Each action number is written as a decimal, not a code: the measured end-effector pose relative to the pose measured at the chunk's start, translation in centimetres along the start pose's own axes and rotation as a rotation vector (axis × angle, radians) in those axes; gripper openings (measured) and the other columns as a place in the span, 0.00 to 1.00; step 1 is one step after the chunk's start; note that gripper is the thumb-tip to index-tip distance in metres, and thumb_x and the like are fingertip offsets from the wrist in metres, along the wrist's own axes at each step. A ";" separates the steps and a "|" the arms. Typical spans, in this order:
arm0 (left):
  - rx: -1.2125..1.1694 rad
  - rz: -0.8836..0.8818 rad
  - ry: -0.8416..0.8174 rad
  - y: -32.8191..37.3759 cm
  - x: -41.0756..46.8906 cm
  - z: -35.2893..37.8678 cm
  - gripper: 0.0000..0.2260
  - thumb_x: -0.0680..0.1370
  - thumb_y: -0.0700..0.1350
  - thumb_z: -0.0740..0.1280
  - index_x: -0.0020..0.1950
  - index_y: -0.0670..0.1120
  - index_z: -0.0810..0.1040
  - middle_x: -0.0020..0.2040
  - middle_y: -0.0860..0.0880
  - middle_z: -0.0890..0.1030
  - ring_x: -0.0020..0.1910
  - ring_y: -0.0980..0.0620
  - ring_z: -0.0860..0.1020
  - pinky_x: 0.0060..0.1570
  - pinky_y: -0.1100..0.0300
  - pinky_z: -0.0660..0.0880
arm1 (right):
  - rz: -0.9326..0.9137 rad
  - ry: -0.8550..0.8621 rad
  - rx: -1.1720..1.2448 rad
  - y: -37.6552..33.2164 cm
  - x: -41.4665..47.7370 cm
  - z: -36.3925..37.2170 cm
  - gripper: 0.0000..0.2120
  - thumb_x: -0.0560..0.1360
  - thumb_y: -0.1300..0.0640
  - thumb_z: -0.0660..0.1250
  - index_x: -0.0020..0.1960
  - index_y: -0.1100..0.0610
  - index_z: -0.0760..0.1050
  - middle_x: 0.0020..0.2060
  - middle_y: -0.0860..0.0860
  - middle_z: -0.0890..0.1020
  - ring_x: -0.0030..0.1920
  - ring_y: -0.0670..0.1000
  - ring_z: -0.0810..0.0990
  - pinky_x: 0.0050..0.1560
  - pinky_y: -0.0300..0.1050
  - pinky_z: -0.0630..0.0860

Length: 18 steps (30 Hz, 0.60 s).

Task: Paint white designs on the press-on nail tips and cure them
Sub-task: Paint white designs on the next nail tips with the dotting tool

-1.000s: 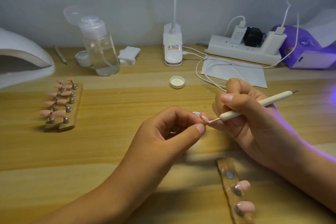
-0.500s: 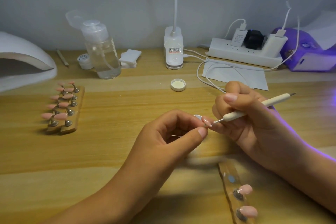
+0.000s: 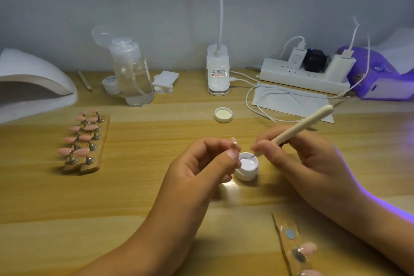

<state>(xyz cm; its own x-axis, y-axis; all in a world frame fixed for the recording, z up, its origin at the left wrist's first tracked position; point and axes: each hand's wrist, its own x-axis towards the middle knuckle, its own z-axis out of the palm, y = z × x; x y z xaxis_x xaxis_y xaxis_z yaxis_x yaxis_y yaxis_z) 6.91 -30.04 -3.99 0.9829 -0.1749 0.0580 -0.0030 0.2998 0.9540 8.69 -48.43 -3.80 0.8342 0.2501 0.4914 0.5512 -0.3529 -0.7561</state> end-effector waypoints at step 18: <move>-0.043 -0.028 0.015 0.1 0.0 -0.3 0.09 0.63 0.52 0.72 0.42 0.53 0.84 0.43 0.57 0.83 0.42 0.61 0.79 0.41 0.69 0.75 | 0.014 -0.113 -0.126 0.5 0.2 0.1 0.11 0.77 0.48 0.62 0.47 0.53 0.77 0.39 0.45 0.79 0.40 0.51 0.76 0.40 0.39 0.72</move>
<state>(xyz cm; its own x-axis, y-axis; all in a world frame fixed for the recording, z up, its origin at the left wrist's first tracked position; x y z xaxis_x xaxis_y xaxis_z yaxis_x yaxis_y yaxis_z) 6.98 -29.75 -3.93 0.9852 -0.1695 0.0268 0.0320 0.3348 0.9418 9.09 -48.45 -4.14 0.8386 0.3414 0.4244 0.5432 -0.4657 -0.6986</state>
